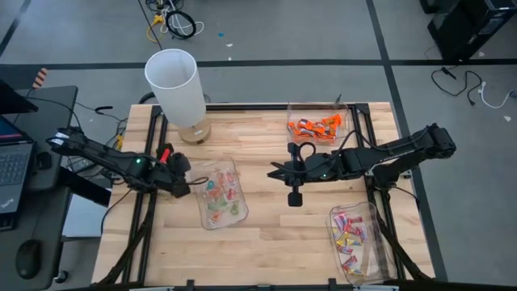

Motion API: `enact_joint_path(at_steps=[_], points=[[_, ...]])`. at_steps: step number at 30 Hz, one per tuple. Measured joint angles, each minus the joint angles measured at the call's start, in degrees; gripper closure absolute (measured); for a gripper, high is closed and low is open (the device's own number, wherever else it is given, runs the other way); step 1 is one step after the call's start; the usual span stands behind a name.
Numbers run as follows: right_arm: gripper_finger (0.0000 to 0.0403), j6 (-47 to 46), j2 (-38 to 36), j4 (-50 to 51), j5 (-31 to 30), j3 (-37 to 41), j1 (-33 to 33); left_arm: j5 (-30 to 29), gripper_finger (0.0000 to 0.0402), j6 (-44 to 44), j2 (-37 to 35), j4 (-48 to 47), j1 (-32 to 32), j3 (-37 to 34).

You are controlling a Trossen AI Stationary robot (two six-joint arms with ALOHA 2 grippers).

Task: Sort candy
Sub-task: Move the bottom left transparent bin to the middle left of the table

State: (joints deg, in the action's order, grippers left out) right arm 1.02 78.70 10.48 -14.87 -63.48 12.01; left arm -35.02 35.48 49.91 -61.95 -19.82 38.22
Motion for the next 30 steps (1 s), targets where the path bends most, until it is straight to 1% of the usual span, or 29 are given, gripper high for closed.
enact_joint_path(at_steps=[3,6,7,8,11,12,14,18,21,23,27,30], points=[[0.0402,0.00,0.90,-0.58,0.00,0.00,0.00,-4.22,0.0400,3.10,-0.01,-2.21,0.09,0.49],[0.0402,-1.31,2.68,-0.23,0.00,0.00,0.00,-3.80,0.0400,3.55,-0.14,-4.08,-0.07,2.29],[0.0402,-2.06,3.33,0.39,0.00,0.00,-0.02,-1.82,0.0400,2.61,-0.18,-4.30,-0.11,3.31],[0.0402,-3.19,4.12,0.67,-0.01,0.00,-0.02,1.37,0.0400,0.89,-0.24,-4.00,-0.13,4.40],[0.0402,-6.20,7.26,0.88,0.10,0.00,-0.13,15.15,0.0400,-5.63,-0.22,0.20,-0.22,6.59],[0.0402,-6.80,8.58,0.84,0.75,0.00,-0.13,18.64,0.0401,-6.95,-0.22,2.14,-0.40,6.77],[0.0402,-8.21,11.34,0.53,1.27,0.00,-0.13,22.60,0.0401,-8.01,-0.20,4.64,-0.75,6.88],[0.0403,-10.48,16.94,-1.73,1.58,0.00,-0.13,26.03,0.0401,-8.13,-0.20,5.24,-1.77,6.88],[0.0403,-10.54,20.61,-4.29,3.02,0.00,-0.13,28.88,0.0401,-8.17,-0.20,5.24,-2.86,6.88],[0.0403,-10.51,22.60,-7.31,4.10,0.02,-0.13,29.55,0.0401,-8.16,-0.20,5.24,-3.56,6.88],[0.0403,-10.54,25.84,-12.58,5.22,0.02,-0.13,29.46,0.0401,-8.13,-0.20,4.45,-4.54,6.88],[0.0403,-10.87,27.98,-16.60,6.86,0.02,-0.13,26.95,0.0401,-8.17,-0.20,4.00,-4.74,6.39]])
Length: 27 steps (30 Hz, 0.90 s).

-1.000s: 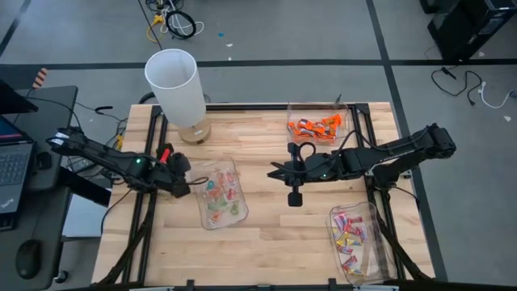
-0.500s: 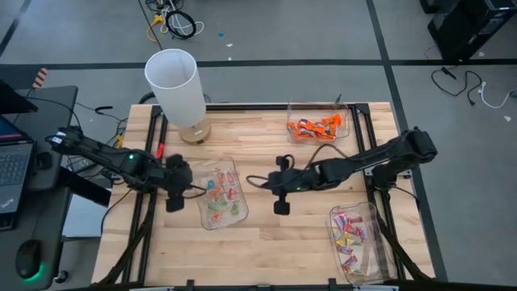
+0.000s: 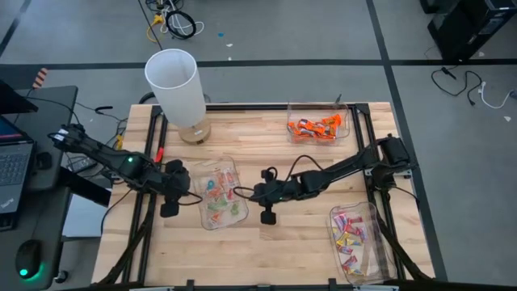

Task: Sort candy
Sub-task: Move the bottom left transparent bin to the middle left of the table

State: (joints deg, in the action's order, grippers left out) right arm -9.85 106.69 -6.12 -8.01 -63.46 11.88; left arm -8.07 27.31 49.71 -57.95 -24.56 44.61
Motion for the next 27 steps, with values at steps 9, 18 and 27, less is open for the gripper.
enact_joint_path(at_steps=[9,18,27], points=[[0.0403,-4.19,1.06,-2.20,0.44,-0.02,0.53,-8.51,0.0401,1.79,0.00,-0.69,0.00,-5.18],[0.0403,-8.14,-0.41,5.37,-3.12,-0.02,2.25,-26.19,0.0401,7.16,0.02,-1.23,0.16,-7.27],[0.0403,-12.62,-5.32,11.76,-0.92,-0.04,7.29,-7.71,0.0401,5.83,-0.11,4.01,-1.53,-3.91]])
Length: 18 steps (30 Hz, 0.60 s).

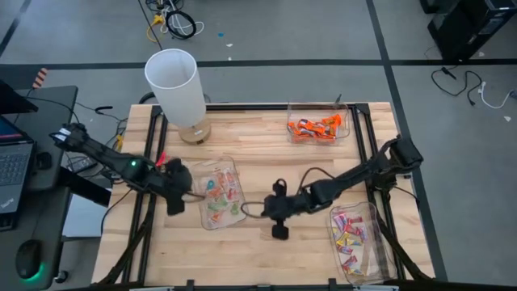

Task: Sort candy
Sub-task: Move the bottom left transparent bin to the middle left of the table

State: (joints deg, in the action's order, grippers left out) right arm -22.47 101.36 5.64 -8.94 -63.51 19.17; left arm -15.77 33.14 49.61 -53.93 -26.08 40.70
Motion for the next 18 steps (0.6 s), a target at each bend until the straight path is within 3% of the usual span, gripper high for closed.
enact_joint_path(at_steps=[5,12,18], points=[[0.0403,2.62,3.50,-7.86,-0.46,0.00,2.18,4.39,0.0401,-5.66,0.43,11.76,-4.44,-3.04],[0.0403,5.59,8.37,-17.48,-3.33,0.02,2.07,3.69,0.0401,-2.12,0.37,17.25,-9.79,-3.45],[0.0403,6.56,8.24,-19.91,-6.88,0.01,1.66,5.01,0.0401,-2.95,0.46,24.46,-14.48,-3.45]])
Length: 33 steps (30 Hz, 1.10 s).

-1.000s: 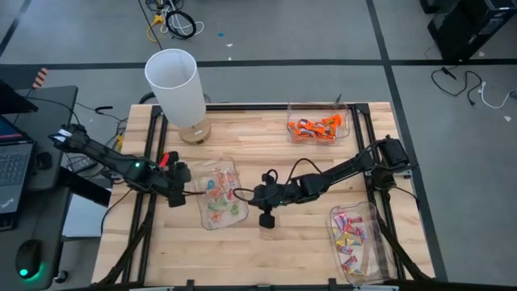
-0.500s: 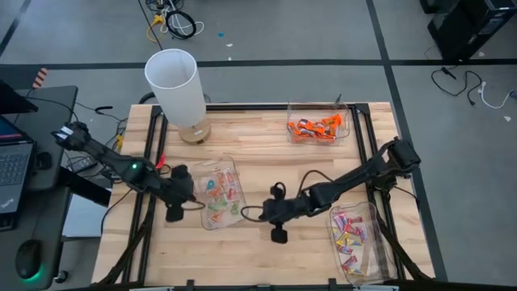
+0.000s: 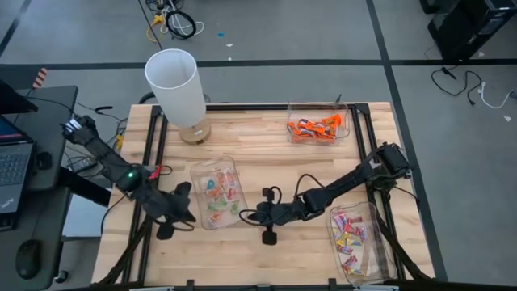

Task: Sort candy
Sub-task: Move the bottom left transparent bin to the middle left of the table

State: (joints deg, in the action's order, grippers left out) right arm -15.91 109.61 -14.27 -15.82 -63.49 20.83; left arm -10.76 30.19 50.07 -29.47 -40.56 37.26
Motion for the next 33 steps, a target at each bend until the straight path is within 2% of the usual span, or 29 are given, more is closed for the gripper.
enact_joint_path(at_steps=[6,13,18,21,26,33], points=[[0.0403,0.26,-0.01,-1.23,-1.24,0.01,-0.70,0.04,0.0401,-1.68,2.61,5.44,-3.31,0.00],[0.0403,0.66,-0.01,-2.51,-3.59,0.01,-1.12,0.14,0.0401,-3.12,10.80,7.81,-5.20,0.00],[0.0403,1.80,-0.01,-1.33,-3.73,0.01,-1.62,-4.55,0.0401,-3.22,14.80,7.93,-5.30,0.00],[0.0403,-0.01,-0.01,1.84,-6.41,0.01,-1.86,-7.37,0.0401,-2.68,15.22,8.24,-5.50,0.00],[0.0403,-5.14,-0.01,9.13,-9.65,0.01,-3.19,-11.33,0.0401,3.61,15.20,1.77,-5.70,0.01],[0.0403,-1.36,-0.01,5.11,-8.22,0.01,-4.33,-11.85,0.0401,10.64,14.96,-6.23,-5.85,0.00]])
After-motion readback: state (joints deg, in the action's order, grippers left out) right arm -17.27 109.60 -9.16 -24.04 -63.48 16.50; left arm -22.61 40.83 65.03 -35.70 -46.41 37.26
